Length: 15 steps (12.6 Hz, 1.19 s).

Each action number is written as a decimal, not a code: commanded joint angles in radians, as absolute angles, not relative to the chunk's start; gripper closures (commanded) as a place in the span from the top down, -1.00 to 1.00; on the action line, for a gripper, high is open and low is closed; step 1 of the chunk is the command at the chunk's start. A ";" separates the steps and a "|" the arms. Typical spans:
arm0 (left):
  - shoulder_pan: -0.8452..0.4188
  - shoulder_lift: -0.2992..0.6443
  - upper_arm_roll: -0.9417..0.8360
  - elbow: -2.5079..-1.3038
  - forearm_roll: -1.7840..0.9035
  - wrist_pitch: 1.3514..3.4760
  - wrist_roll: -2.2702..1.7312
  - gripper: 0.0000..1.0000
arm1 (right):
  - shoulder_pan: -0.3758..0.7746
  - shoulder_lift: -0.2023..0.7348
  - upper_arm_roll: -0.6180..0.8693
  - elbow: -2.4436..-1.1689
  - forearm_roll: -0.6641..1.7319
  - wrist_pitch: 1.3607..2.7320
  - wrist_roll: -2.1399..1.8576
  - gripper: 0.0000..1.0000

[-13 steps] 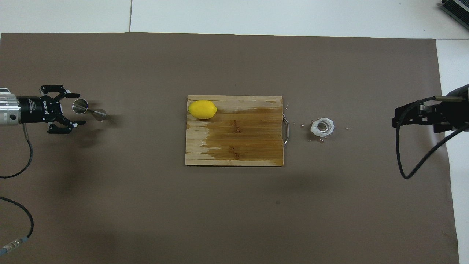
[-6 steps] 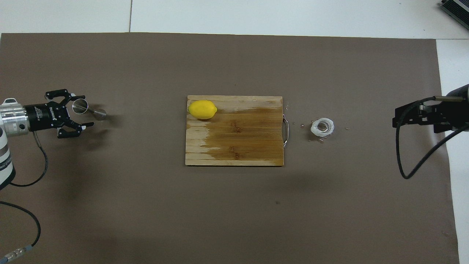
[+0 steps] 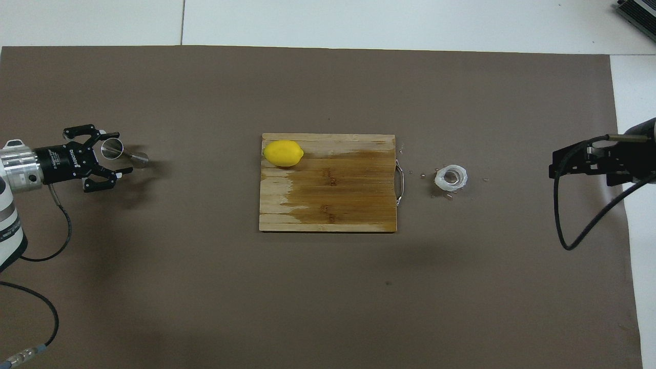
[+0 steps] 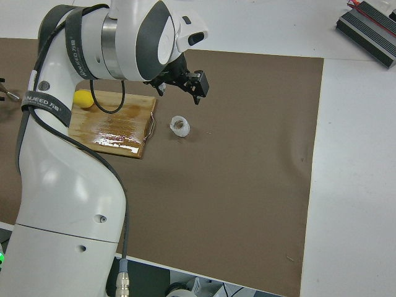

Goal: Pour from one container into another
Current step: 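Close the left gripper around the small metal cup, then lift the metal cup with the left gripper toward the cutting board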

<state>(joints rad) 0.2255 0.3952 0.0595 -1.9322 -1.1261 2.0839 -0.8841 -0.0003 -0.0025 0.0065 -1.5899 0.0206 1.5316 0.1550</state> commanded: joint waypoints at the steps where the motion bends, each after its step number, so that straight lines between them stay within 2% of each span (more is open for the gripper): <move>1: 0.210 0.354 0.066 -1.985 -1.160 2.112 -0.868 0.26 | -0.015 0.002 0.014 -1.580 0.048 1.526 0.137 1.00; 3: 0.210 0.354 0.066 -1.985 -1.161 2.112 -0.868 -0.40 | -0.015 0.000 0.014 -1.580 0.048 1.526 0.137 1.00; 4: 0.209 0.354 0.066 -1.985 -1.163 2.120 -0.868 -0.49 | -0.015 0.000 0.014 -1.580 0.048 1.526 0.137 1.00; 5: 0.210 0.354 0.066 -1.980 -1.167 2.118 -0.868 -0.99 | -0.015 0.000 0.014 -1.580 0.048 1.526 0.137 1.00; 11: 0.210 0.365 0.057 -1.898 -1.206 2.046 -0.902 -1.00 | -0.015 0.002 0.014 -1.580 0.048 1.526 0.137 1.00; 15: 0.155 0.356 0.046 -1.870 -1.250 1.994 -0.922 -1.00 | -0.015 0.000 0.014 -1.580 0.048 1.526 0.137 1.00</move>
<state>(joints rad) 0.1967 0.3745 0.0413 -1.8737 -1.2281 2.0224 -0.9011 -0.0003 -0.0025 0.0065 -1.5899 0.0206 1.5316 0.1550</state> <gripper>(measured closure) 0.775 0.000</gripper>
